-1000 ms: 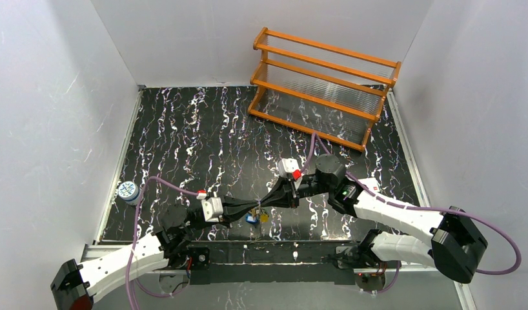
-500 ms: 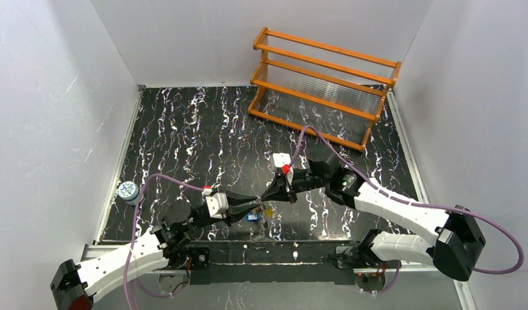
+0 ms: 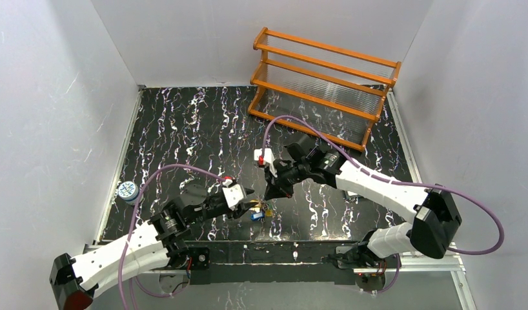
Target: Put the keys on the keyring
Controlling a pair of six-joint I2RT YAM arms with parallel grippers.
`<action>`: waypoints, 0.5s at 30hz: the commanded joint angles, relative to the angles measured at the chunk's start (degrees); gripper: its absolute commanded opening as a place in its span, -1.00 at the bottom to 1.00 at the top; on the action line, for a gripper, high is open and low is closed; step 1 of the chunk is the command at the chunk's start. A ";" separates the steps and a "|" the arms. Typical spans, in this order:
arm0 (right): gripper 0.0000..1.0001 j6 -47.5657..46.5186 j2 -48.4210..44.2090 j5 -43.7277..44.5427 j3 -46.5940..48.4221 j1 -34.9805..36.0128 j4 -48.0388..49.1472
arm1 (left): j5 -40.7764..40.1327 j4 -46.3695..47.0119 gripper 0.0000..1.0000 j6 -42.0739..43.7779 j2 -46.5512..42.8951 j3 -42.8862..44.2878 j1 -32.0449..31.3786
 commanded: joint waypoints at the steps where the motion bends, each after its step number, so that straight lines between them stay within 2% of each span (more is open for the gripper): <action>1: -0.97 -1.35 1.02 -1.47 4.50 0.23 -4.31 | 1.56 -3.92 -0.26 3.61 2.35 3.33 -0.26; 6: -0.97 -0.97 2.28 -2.64 5.02 0.58 -4.40 | 4.22 -3.98 -0.32 4.78 5.96 4.93 -0.26; 15: -0.97 -0.69 2.64 -3.02 4.81 0.99 -3.88 | 5.96 -2.55 -0.55 5.43 9.39 6.33 -0.26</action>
